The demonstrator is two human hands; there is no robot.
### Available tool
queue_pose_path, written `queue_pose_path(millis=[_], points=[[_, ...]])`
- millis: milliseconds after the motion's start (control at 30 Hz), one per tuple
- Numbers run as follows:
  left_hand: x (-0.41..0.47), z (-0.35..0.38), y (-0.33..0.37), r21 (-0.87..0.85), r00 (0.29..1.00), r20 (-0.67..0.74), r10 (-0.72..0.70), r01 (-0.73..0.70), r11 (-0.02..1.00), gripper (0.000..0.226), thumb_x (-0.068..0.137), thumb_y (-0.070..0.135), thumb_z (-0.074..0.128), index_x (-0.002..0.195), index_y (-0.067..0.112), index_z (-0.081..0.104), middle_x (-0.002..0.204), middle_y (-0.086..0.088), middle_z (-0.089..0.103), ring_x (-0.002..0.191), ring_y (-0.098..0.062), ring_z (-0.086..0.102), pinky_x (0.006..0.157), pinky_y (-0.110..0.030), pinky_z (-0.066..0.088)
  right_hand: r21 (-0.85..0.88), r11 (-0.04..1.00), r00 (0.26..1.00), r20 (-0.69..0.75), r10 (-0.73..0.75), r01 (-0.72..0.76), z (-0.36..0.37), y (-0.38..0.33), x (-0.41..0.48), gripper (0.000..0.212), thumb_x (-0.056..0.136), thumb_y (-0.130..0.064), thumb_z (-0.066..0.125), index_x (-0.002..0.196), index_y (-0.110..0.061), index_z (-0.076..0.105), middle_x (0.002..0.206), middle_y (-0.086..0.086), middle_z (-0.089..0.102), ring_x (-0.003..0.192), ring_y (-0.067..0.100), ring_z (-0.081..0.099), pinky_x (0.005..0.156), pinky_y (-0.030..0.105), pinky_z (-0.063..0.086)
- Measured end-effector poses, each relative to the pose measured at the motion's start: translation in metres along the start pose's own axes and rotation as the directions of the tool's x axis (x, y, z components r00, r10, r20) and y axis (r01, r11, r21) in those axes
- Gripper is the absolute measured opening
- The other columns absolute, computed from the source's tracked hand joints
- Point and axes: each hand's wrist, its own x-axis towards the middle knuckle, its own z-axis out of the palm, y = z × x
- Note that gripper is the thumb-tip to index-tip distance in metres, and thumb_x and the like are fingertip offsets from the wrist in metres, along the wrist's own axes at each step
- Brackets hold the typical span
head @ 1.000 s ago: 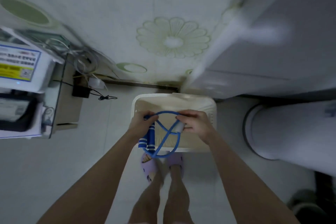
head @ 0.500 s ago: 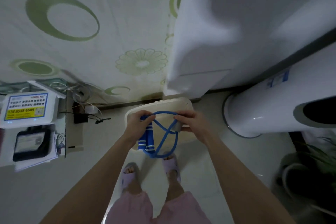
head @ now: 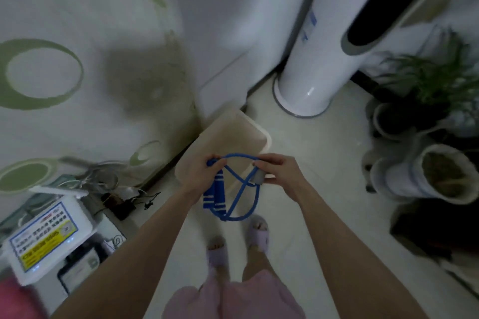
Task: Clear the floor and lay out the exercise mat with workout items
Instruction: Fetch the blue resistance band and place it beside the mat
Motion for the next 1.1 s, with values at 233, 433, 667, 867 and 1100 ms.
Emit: queue_pose_path(millis=[233,433,667,867,1100], points=[[-0.064,0.05,-0.027,0.062,0.974,0.216,0.068,-0.083,0.995,0.013,0.091,0.021,0.059,0.079,0.019,0.061,0.072,0.0,0.06,0.066,-0.014,0.056,0.063,-0.024,0.046,0.135,0.99,0.979,-0.205,-0.002,0.03,-0.031,0.073,-0.102,0.012,0.081,-0.009,0.073,0.092,-0.011,0.073,0.085,0.005,0.072,0.075,0.015,0.069,0.061,0.027,0.056],[-0.143,0.084,-0.07,0.108,0.923,0.351,0.155,-0.205,0.973,0.011,0.092,0.013,0.058,0.082,0.011,0.062,0.074,-0.004,0.061,0.069,-0.017,0.056,0.066,-0.026,0.051,0.24,0.968,0.952,-0.306,0.005,0.072,-0.04,0.15,-0.199,0.021,0.082,-0.008,0.071,0.102,-0.001,0.07,0.091,0.01,0.07,0.08,0.021,0.065,0.067,0.034,0.06],[-0.264,0.107,-0.156,0.107,0.894,0.416,0.168,-0.231,0.967,0.01,0.091,0.01,0.058,0.086,0.002,0.063,0.072,-0.007,0.06,0.059,-0.009,0.059,0.064,-0.028,0.056,0.32,0.943,0.92,-0.389,0.046,0.088,-0.026,0.255,-0.329,0.017,0.083,-0.008,0.07,0.1,-0.005,0.07,0.097,0.012,0.067,0.083,0.022,0.062,0.067,0.032,0.06],[-0.34,0.108,-0.201,0.185,0.852,0.484,0.198,-0.321,0.929,0.011,0.092,0.01,0.056,0.092,0.001,0.062,0.077,-0.008,0.06,0.068,-0.016,0.06,0.061,-0.019,0.056,0.398,0.91,0.893,-0.444,0.08,0.116,-0.004,0.318,-0.413,0.014,0.082,-0.008,0.07,0.096,-0.009,0.071,0.091,0.006,0.07,0.079,0.019,0.065,0.065,0.031,0.059],[-0.411,0.108,-0.256,0.192,0.807,0.567,0.164,-0.324,0.926,0.005,0.09,0.008,0.06,0.085,0.008,0.062,0.075,-0.005,0.059,0.065,-0.012,0.058,0.052,-0.016,0.052,0.473,0.86,0.824,-0.554,0.122,0.19,0.037,0.388,-0.499,0.021,0.083,-0.007,0.07,0.104,-0.004,0.069,0.1,0.013,0.066,0.082,0.021,0.064,0.063,0.027,0.057]])
